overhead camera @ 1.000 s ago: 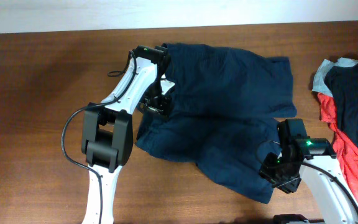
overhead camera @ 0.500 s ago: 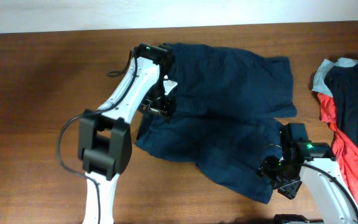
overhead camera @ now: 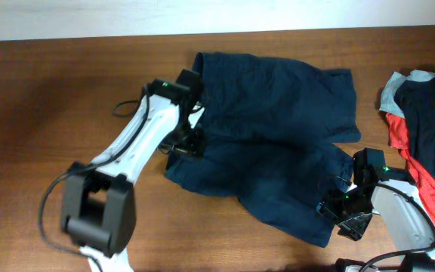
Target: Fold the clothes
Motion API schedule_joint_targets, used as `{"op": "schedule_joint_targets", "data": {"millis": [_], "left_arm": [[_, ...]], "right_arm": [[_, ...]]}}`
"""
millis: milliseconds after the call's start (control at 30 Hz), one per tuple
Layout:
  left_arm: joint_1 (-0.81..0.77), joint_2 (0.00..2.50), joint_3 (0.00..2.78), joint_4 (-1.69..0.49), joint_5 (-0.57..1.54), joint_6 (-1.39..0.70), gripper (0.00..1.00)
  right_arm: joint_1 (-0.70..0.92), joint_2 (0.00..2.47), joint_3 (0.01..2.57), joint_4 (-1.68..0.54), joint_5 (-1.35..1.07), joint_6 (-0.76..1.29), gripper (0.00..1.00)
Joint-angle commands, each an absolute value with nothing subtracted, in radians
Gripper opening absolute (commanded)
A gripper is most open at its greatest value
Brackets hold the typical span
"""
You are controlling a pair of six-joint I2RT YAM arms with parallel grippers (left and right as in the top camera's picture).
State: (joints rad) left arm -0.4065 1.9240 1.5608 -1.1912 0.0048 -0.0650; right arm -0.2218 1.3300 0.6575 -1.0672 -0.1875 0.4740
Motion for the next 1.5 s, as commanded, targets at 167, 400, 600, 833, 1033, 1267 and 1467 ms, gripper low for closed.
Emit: {"op": "schedule_joint_targets", "data": {"millis": [167, 400, 600, 833, 1033, 1267, 1467], "left_arm": [[-0.399, 1.851, 1.447, -1.061, -0.046, -0.101, 0.96], [-0.398, 1.853, 1.355, -0.926, -0.045, -0.102, 0.97], [-0.398, 1.853, 1.325, -0.846, 0.011, -0.105, 0.97], [-0.4, 1.891, 1.317, -0.827, 0.023, -0.105, 0.95], [-0.399, 1.966, 1.303, -0.826, 0.038, -0.113, 0.94], [-0.4, 1.967, 1.303, -0.829, 0.04, -0.112, 0.91], [-0.399, 1.967, 1.303, -0.828, 0.041, -0.112, 0.91]], "right_arm": [[-0.229, 1.332, 0.655, -1.116, -0.281, 0.466, 0.71], [-0.229, 1.332, 0.643, -1.121, -0.281, 0.48, 0.71], [-0.229, 1.332, 0.588, -1.074, -0.277, 0.506, 0.71], [-0.229, 1.332, 0.577, -1.06, -0.259, 0.506, 0.71], [-0.229, 1.332, 0.576, -1.061, -0.259, 0.507, 0.7], [-0.229, 1.332, 0.576, -1.069, -0.269, 0.513, 0.62], [-0.229, 1.332, 0.559, -1.088, -0.281, 0.514, 0.63]]}}
